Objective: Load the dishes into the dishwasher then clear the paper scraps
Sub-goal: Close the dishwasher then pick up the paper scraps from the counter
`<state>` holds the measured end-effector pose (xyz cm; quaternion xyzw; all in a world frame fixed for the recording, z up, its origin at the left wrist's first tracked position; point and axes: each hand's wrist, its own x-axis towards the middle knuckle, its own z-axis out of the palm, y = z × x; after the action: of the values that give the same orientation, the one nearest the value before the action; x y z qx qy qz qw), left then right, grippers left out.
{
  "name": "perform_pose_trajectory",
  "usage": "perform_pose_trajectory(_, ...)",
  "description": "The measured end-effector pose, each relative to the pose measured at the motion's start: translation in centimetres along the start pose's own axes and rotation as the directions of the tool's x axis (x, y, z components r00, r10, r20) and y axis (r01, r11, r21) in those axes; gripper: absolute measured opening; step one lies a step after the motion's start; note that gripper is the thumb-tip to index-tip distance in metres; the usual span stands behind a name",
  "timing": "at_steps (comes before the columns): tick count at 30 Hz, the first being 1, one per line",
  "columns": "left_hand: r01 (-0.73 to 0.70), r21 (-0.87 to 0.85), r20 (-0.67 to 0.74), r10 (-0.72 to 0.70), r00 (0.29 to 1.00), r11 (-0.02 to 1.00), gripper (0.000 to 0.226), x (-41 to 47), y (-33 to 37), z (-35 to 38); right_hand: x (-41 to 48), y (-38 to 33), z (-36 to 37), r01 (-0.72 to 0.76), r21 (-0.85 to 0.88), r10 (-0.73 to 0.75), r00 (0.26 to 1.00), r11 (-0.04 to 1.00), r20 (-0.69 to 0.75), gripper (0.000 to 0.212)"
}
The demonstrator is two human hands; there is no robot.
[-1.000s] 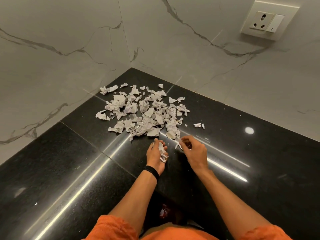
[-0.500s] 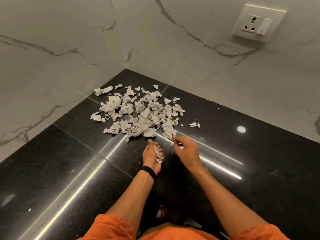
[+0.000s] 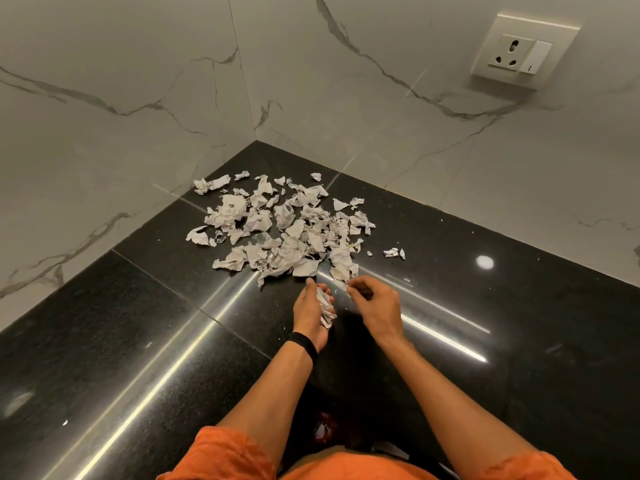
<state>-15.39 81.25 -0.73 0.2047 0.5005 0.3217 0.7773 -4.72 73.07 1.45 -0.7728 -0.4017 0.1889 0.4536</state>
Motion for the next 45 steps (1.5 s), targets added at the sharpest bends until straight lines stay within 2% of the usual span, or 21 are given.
perform_pose_trajectory(2,-0.001,0.006,0.053,0.001,0.999,1.0,0.045,0.0,-0.3,0.3,-0.4,-1.7,1.3,-0.002,0.069,-0.003,0.998,0.998,0.064,0.013)
perform_pose_trajectory(4,-0.008,0.007,0.076,0.007,0.997,1.0,0.045,-0.1,-0.5,0.5,-0.7,-2.5,2.5,0.02,0.01,-0.021,0.992,1.0,0.121,0.016)
perform_pose_trajectory(7,-0.01,0.008,0.029,0.01,1.0,1.0,0.039,0.1,-0.2,-0.2,0.0,-3.0,2.9,0.048,-0.076,-0.026,0.964,0.996,0.265,0.019)
perform_pose_trajectory(9,-0.013,-0.011,-0.022,0.013,1.0,1.0,0.035,0.3,0.4,-0.7,0.8,-2.9,2.5,0.037,-0.017,-0.028,0.93,0.999,0.366,0.017)
perform_pose_trajectory(11,-0.01,-0.049,-0.054,0.007,0.999,0.999,0.032,0.4,1.2,-1.0,1.6,-2.2,2.1,0.01,0.039,-0.021,0.955,0.999,0.296,0.014)
perform_pose_trajectory(13,-0.012,-0.077,-0.057,0.007,0.998,0.997,0.031,0.2,2.0,-1.0,2.5,-0.9,1.7,0.035,-0.072,-0.021,0.983,0.997,0.181,0.017)
perform_pose_trajectory(14,-0.013,-0.087,-0.053,0.008,0.999,0.996,0.03,0.1,2.2,-1.1,3.0,-0.2,1.6,0.054,-0.153,-0.027,0.984,0.987,0.175,0.02)
perform_pose_trajectory(16,-0.019,-0.09,-0.054,0.014,0.998,0.996,0.03,0.2,2.4,-1.4,3.7,0.8,1.6,0.116,-0.287,-0.048,0.972,0.951,0.231,0.029)
perform_pose_trajectory(18,-0.025,-0.093,-0.061,0.02,0.998,0.995,0.029,0.3,2.4,-1.8,3.9,1.0,1.8,0.188,-0.347,-0.091,0.957,0.919,0.276,0.035)
perform_pose_trajectory(22,-0.037,-0.089,-0.071,0.031,0.997,0.995,0.03,0.4,2.5,-2.5,4.3,1.1,2.7,0.315,-0.442,-0.215,0.941,0.84,0.262,0.04)
perform_pose_trajectory(27,-0.035,-0.086,-0.071,0.029,0.997,0.996,0.03,0.2,2.8,-2.8,3.5,1.6,3.2,0.415,-0.514,-0.229,0.893,0.751,0.387,0.034)
perform_pose_trajectory(33,-0.043,-0.062,-0.069,0.039,0.997,0.997,0.029,0.2,2.1,-2.6,1.3,2.5,3.6,0.461,-0.545,-0.288,0.881,0.7,0.376,0.018)
perform_pose_trajectory(37,-0.064,-0.016,-0.083,0.062,0.995,0.998,0.029,0.3,1.9,-1.8,1.6,1.5,4.1,0.563,-0.55,-0.284,0.811,0.617,0.512,0.014)
perform_pose_trajectory(38,-0.074,-0.012,-0.094,0.072,0.993,0.997,0.029,0.4,1.9,-1.6,1.7,1.4,4.1,0.541,-0.545,-0.256,0.819,0.641,0.513,0.014)
perform_pose_trajectory(39,-0.083,-0.014,-0.101,0.081,0.992,0.996,0.03,0.5,2.0,-1.5,1.9,1.4,4.0,0.454,-0.532,-0.2,0.861,0.715,0.467,0.014)
perform_pose_trajectory(40,-0.092,-0.018,-0.109,0.089,0.99,0.996,0.03,0.6,2.1,-1.4,2.1,1.3,3.8,0.286,-0.475,-0.108,0.924,0.832,0.367,0.013)
perform_pose_trajectory(41,-0.101,-0.025,-0.115,0.097,0.989,0.995,0.03,0.7,2.2,-1.3,2.4,1.0,3.4,0.07,-0.337,0.019,0.967,0.939,0.255,0.01)
perform_pose_trajectory(42,-0.106,-0.028,-0.12,0.102,0.988,0.994,0.03,0.7,2.2,-1.3,2.5,0.7,3.1,-0.123,-0.122,0.144,0.972,0.985,0.183,0.007)
perform_pose_trajectory(43,-0.108,-0.025,-0.123,0.104,0.987,0.994,0.03,0.7,2.2,-1.3,2.5,0.2,2.6,-0.254,0.112,0.233,0.958,0.961,0.168,0.008)
perform_pose_trajectory(44,-0.107,-0.019,-0.123,0.104,0.987,0.994,0.03,0.7,2.2,-1.3,2.4,-0.4,2.3,-0.324,0.283,0.278,0.941,0.903,0.192,0.01)
perform_pose_trajectory(45,-0.101,-0.01,-0.116,0.1,0.988,0.995,0.03,0.7,2.2,-1.2,2.3,-1.0,2.0,-0.358,0.384,0.289,0.93,0.851,0.226,0.013)
